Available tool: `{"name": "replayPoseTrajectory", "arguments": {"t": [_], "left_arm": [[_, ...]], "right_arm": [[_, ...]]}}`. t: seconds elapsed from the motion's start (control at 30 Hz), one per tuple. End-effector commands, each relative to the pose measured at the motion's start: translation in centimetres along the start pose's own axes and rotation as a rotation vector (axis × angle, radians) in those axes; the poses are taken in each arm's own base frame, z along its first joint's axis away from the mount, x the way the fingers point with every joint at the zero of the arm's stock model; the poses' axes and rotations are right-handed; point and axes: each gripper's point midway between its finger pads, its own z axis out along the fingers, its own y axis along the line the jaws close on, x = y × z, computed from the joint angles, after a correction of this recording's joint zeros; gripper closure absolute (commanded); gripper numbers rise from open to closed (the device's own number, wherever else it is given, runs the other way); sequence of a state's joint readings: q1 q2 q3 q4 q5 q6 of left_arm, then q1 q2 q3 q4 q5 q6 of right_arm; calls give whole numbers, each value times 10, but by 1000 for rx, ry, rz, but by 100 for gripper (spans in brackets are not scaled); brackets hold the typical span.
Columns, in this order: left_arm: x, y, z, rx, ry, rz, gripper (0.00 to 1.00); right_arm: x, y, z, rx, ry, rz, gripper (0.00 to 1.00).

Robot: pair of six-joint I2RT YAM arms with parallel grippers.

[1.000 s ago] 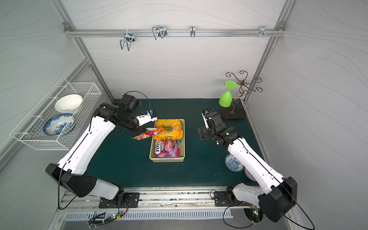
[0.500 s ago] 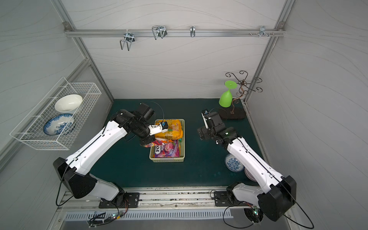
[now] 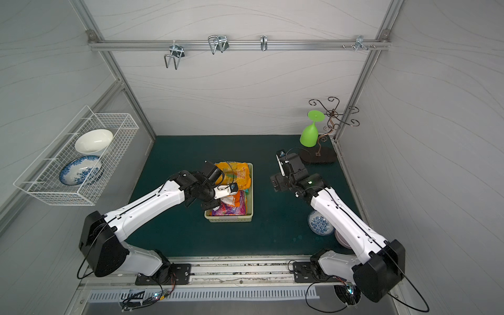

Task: Put the candies in the basket
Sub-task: Place the candy in the basket.

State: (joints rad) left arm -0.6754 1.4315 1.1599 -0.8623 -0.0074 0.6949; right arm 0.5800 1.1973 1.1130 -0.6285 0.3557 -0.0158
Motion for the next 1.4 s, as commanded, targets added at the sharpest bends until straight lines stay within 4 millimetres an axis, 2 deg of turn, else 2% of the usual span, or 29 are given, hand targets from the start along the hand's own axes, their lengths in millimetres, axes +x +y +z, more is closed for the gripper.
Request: {"name": "replayPoseTrajectory", "arguments": {"t": [0.0,0.2,0.3,0.37,0.6,0.7,0.87,1.23,1.37], "left_arm": [[-41,12,-10,-81,-160,22,100],[-46,-23,-27,43,-172,88,100],[-44,-33,-39,77,-177,103,100],[-41,-37,-37,85,-174,123,100],[-23,-29,-13,5,-108,189,100],[-19,-20,-6,-50,-79,180,100],[-20,-15,-14,-71,-86,108,100],[0,-19,-28,-88,-32,-28,100],[-7,-18,-27,-108,-53,-22,100]], "right_arm": [[-2,-3,4,16,10,1,1],[0,-3,3,10,6,5,1],[-1,-4,4,17,8,8,1],[1,1,6,-7,8,14,1],[1,-1,7,-3,14,15,1],[1,0,6,-6,14,12,1],[2,1,9,-9,19,17,1],[3,1,12,-7,33,6,1],[2,1,13,-8,31,12,1]]}}
